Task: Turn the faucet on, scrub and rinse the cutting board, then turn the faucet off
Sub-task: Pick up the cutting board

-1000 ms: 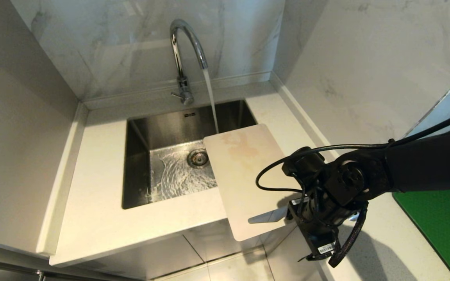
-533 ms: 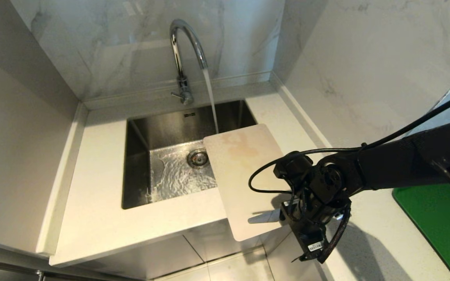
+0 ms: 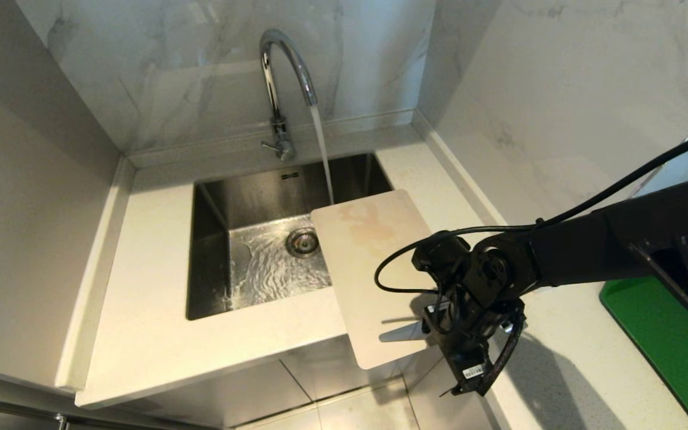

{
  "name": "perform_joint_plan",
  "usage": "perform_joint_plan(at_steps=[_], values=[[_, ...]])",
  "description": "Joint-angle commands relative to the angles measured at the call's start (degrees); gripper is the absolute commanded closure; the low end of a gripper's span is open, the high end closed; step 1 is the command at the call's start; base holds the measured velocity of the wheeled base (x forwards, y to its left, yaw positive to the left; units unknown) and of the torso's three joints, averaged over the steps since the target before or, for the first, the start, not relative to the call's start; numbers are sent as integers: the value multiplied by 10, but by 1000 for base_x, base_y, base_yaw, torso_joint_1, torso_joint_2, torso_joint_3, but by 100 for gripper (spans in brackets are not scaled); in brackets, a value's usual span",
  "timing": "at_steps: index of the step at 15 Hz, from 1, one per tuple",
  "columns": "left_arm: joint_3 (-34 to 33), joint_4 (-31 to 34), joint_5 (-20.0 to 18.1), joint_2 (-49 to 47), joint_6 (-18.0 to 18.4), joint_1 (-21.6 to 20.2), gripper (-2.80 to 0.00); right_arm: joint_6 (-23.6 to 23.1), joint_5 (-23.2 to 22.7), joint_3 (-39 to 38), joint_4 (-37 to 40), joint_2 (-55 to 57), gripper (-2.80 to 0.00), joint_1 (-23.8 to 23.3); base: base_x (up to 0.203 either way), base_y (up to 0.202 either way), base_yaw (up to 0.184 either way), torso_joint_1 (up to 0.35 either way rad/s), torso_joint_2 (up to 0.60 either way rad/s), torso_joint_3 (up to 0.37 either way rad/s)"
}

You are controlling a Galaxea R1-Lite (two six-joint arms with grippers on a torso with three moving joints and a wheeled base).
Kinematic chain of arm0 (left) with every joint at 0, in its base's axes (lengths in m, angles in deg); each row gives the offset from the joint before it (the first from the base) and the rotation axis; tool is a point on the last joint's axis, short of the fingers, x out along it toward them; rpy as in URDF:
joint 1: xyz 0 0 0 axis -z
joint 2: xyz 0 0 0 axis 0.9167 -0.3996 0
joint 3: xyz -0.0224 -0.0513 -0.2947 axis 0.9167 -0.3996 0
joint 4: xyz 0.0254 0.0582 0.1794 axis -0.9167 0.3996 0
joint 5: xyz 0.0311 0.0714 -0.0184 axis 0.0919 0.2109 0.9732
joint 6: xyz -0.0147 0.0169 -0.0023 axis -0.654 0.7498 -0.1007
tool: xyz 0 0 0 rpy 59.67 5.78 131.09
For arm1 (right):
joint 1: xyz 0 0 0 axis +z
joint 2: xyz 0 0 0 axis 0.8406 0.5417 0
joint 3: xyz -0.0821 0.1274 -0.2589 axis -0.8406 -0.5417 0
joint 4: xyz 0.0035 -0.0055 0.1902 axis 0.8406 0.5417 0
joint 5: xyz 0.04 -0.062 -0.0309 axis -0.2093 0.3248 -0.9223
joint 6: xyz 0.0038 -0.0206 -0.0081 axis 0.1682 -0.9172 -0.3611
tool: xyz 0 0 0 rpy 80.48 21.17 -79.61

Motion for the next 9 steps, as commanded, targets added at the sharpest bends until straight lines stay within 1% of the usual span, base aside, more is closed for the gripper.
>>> perform_joint_plan(at_steps=[1, 9], values=[[-1, 0, 0, 2, 0, 0, 0, 4, 0, 1, 2, 5, -280, 0, 0, 0, 0, 0, 0, 0], [-1, 0, 0, 2, 0, 0, 0, 4, 0, 2, -2, 20, -280, 0, 0, 0, 0, 0, 0, 0]])
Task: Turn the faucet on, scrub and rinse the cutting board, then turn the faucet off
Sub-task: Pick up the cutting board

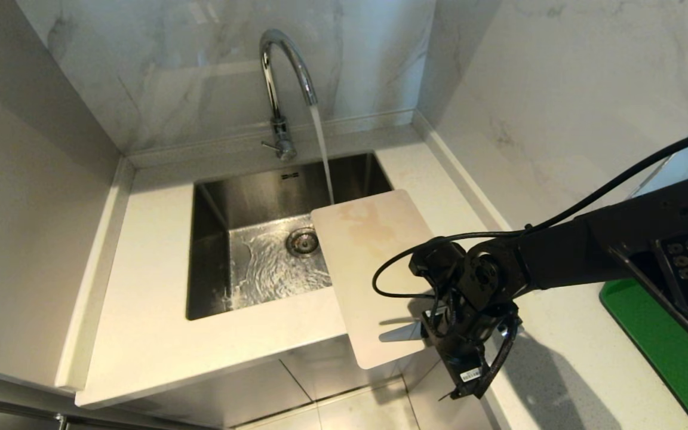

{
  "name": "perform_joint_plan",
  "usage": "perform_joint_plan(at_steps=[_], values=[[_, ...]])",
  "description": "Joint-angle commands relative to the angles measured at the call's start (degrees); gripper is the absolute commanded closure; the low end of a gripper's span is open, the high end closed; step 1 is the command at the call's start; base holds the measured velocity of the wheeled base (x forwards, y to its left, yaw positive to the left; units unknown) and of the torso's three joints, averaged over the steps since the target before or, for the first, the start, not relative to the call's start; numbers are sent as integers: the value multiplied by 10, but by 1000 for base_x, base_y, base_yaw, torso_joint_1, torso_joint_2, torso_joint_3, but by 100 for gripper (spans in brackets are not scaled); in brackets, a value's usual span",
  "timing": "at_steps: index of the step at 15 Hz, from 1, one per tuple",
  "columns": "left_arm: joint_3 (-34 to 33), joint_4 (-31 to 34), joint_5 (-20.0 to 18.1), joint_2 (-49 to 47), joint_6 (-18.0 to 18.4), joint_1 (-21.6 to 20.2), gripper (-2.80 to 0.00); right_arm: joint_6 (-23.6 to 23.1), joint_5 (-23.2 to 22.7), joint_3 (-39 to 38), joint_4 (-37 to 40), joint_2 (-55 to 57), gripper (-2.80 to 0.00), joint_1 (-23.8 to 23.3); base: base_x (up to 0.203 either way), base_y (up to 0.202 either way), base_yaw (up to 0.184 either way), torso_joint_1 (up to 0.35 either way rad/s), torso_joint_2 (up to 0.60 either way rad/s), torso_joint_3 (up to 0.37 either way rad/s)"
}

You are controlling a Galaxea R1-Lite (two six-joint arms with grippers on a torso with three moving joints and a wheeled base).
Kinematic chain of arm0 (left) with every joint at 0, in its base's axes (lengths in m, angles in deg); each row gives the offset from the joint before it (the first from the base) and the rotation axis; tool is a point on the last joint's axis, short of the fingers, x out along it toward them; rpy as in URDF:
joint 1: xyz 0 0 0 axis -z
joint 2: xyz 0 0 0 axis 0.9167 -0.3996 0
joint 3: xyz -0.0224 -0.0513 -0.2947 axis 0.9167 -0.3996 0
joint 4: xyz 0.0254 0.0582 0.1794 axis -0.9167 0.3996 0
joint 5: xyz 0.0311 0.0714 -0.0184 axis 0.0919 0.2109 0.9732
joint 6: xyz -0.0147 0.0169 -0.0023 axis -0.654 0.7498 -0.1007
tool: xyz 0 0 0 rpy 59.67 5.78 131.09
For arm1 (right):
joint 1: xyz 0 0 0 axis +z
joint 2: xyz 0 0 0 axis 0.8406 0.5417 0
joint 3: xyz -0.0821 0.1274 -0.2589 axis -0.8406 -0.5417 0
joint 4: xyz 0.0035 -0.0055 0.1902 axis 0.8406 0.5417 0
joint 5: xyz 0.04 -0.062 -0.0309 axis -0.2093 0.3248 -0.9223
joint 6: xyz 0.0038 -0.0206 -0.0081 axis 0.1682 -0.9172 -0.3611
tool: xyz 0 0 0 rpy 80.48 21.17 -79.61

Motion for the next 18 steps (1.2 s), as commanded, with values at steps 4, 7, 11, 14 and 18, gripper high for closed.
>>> perform_joint_plan(at_steps=[4, 7, 11, 14, 18], values=[[-1, 0, 0, 2, 0, 0, 0, 8, 0, 9, 1, 14, -280, 0, 0, 0, 0, 0, 0, 0], [-1, 0, 0, 2, 0, 0, 0, 7, 0, 13, 1, 20, -280, -1, 0, 0, 0, 0, 0, 0], [-1, 0, 0, 2, 0, 0, 0, 6, 0, 17, 1, 33, -280, -1, 0, 0, 0, 0, 0, 0], [-1, 0, 0, 2, 0, 0, 0, 5, 0, 24, 0, 49, -280, -1, 0, 0, 0, 0, 0, 0], [-1, 0, 0, 2, 0, 0, 0, 3, 2, 34, 1, 74, -280, -1, 0, 0, 0, 0, 0, 0]])
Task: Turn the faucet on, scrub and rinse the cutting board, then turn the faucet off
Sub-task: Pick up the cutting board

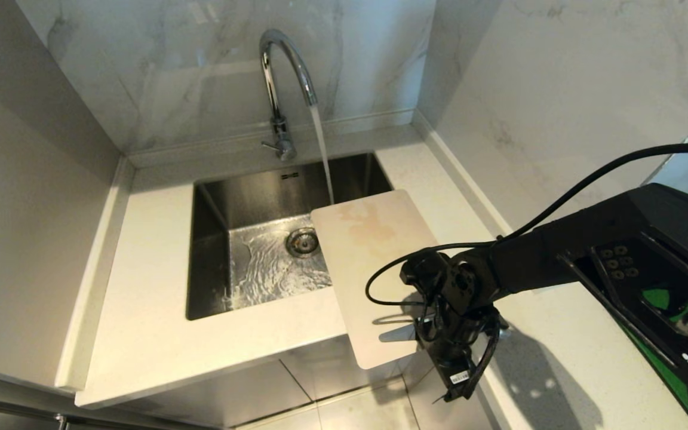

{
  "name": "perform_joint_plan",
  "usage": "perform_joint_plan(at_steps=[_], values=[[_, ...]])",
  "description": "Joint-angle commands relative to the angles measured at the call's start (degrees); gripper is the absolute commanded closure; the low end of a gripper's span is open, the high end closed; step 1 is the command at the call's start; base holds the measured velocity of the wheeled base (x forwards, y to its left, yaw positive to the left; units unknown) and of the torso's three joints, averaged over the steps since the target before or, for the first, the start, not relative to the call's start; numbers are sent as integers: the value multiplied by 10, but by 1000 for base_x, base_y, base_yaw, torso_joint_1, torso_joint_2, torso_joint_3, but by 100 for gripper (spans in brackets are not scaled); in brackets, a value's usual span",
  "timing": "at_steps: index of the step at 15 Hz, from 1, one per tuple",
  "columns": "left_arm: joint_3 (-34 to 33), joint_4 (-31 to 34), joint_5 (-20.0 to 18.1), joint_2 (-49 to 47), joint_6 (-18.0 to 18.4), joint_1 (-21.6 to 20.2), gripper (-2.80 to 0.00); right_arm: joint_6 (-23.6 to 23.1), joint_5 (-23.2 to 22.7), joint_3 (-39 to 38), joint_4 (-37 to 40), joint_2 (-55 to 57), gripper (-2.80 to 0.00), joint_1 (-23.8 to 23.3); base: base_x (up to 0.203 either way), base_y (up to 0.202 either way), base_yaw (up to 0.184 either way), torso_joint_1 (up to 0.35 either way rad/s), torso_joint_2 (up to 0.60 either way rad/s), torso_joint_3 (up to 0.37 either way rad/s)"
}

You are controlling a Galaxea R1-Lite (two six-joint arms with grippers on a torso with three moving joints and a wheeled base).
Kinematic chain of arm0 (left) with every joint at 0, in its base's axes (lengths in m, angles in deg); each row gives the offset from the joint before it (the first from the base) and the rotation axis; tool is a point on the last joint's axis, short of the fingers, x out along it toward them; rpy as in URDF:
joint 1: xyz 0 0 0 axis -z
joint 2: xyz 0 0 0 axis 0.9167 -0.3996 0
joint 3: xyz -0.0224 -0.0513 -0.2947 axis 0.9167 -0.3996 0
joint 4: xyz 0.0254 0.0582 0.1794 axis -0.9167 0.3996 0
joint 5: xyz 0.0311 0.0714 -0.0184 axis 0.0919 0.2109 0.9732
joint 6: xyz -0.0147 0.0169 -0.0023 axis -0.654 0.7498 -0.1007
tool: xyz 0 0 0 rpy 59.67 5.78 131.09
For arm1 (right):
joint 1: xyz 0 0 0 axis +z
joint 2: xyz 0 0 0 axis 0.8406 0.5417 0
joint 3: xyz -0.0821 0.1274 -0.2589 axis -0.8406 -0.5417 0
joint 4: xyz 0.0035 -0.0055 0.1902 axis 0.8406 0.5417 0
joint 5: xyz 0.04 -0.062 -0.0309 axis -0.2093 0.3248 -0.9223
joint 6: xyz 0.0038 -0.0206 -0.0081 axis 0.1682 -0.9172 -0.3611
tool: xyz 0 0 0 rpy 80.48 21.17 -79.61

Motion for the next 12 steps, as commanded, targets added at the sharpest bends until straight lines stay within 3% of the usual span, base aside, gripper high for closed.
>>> perform_joint_plan(at_steps=[1, 12], values=[[-1, 0, 0, 2, 0, 0, 0, 5, 0, 10, 2, 19, -280, -1, 0, 0, 0, 0, 0, 0], [-1, 0, 0, 2, 0, 0, 0, 2, 4, 53, 6, 61, -280, -3, 0, 0, 0, 0, 0, 0]])
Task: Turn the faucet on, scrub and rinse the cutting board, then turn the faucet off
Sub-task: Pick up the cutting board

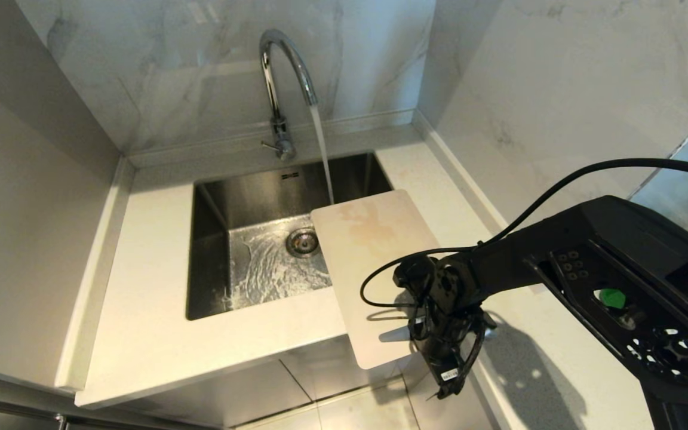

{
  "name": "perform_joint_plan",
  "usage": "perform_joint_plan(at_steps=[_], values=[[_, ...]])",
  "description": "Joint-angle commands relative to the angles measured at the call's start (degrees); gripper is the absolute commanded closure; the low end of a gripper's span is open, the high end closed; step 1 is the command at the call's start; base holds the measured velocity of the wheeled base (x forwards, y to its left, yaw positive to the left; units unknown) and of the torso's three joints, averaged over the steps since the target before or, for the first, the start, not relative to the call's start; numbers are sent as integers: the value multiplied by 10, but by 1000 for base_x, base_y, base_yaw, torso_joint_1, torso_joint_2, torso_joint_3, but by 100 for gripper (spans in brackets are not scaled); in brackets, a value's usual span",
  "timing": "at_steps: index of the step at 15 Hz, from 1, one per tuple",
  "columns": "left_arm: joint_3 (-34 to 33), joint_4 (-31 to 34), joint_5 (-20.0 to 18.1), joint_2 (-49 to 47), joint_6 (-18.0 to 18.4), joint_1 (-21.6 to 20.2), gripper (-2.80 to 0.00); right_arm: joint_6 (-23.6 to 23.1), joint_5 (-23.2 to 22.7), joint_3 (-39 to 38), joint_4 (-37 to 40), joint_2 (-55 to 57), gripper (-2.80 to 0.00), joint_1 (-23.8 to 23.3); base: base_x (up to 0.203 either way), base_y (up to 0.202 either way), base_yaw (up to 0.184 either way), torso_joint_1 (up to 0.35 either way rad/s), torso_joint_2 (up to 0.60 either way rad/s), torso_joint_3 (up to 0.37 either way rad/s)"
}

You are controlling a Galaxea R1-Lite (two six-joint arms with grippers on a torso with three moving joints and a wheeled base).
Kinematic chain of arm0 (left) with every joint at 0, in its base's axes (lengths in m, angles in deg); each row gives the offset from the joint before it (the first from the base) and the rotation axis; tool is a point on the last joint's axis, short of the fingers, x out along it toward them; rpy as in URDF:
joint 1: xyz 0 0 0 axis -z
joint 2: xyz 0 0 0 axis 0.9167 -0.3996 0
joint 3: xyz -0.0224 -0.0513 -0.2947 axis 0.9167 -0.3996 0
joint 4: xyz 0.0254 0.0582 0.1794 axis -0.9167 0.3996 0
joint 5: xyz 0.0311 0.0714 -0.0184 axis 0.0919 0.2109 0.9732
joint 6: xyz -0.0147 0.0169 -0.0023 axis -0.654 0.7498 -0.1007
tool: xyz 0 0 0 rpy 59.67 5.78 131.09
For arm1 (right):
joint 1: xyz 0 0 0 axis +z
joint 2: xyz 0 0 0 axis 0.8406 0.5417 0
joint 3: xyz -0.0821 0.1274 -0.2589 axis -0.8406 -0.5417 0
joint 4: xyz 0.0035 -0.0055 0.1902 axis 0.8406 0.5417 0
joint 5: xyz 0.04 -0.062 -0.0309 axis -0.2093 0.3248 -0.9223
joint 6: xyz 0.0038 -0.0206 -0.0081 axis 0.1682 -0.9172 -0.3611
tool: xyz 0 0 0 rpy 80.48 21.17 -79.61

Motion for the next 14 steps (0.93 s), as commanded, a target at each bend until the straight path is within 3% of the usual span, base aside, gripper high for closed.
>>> perform_joint_plan(at_steps=[1, 7, 8, 14], values=[[-1, 0, 0, 2, 0, 0, 0, 4, 0, 9, 2, 12, -280, -1, 0, 0, 0, 0, 0, 0], [-1, 0, 0, 2, 0, 14, 0, 4, 1, 12, 1, 17, -280, -2, 0, 0, 0, 0, 0, 0], [-1, 0, 0, 2, 0, 0, 0, 2, 1, 12, 0, 18, 0, -2, 0, 0, 0, 0, 0, 0], [-1, 0, 0, 2, 0, 0, 0, 0, 1, 21, 1, 22, 0, -3, 0, 0, 0, 0, 0, 0]])
